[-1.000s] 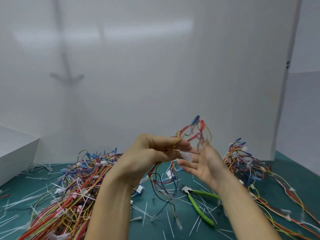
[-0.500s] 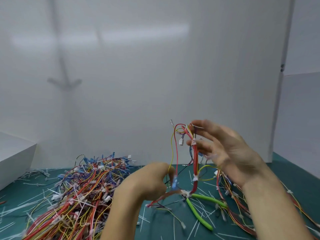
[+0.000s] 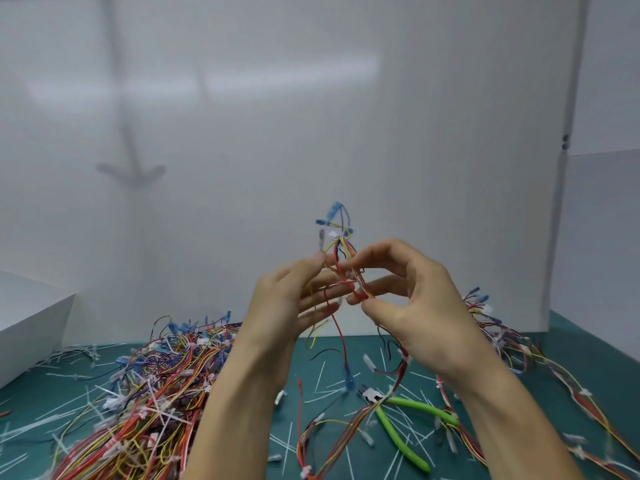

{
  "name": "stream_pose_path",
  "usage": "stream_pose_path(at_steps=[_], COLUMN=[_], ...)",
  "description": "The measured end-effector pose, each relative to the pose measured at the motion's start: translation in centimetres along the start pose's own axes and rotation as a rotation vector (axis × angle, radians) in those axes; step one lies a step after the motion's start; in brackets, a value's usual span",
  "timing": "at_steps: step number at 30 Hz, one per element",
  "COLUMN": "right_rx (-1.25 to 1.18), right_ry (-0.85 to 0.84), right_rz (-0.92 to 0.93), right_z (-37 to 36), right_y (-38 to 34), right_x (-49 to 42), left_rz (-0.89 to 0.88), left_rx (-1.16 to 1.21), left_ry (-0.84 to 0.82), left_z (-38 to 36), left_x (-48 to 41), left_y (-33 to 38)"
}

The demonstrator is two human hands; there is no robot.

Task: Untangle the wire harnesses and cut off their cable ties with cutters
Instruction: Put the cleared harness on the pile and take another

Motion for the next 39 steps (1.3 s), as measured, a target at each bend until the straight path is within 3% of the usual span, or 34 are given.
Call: stream_pose_path(at_steps=[5,10,12,17,25,28,34,39], right_rx=[0.179,0.305,0.349,0.175,0.304,0.259,0.032,-0.081], right_ry=[-0.106,-0.132,-0.074,0.030,0.153,0.207,0.289,0.337], right_rz=[-0.028,-0.098,-0.135,-0.288,-0.088,-0.042,-0.056,-0.031], right_z=[-0.7,-1.4,-1.1,-0.7,-1.0,-0.5,0.9,1.8], right_y=[-0.7,-0.4,-0.2,0.5,-0.7,-0.8,-0.3,-0.6], right_x=[0.4,0.8,0.9,0.9,0.7,0.6,0.4,0.3], left_rz=[0.038,0.030,-0.021,-0.188,-0.372,-0.382,-0.294,-0.172], left_rx=[0.250,-0.038,-0.106,-0.265,-0.330,-0.304,-0.202,-0.158], left_ry=[-0.176,0.129,0.131,0.095,-0.002,-0.040,0.113,0.136], left_z=[-0.9,0.2,0.6,0.5,-0.9,-1.2,0.5,1.7], left_x=[0.6,0.3,0.2,0.4,1.0,1.2,1.0,0.9], left_y=[0.2,-0.1,0.0,0.8,2.6,2.7,2.4,1.9])
Point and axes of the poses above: each hand's wrist, its own x-axis away from the middle knuckle, its own z-axis out of the back of the hand, y = z × x, the point moved 6 cm from there along -x, towards the middle knuckle, and after that the axes turned 15 degrees about -x, right-handed, at the moved point
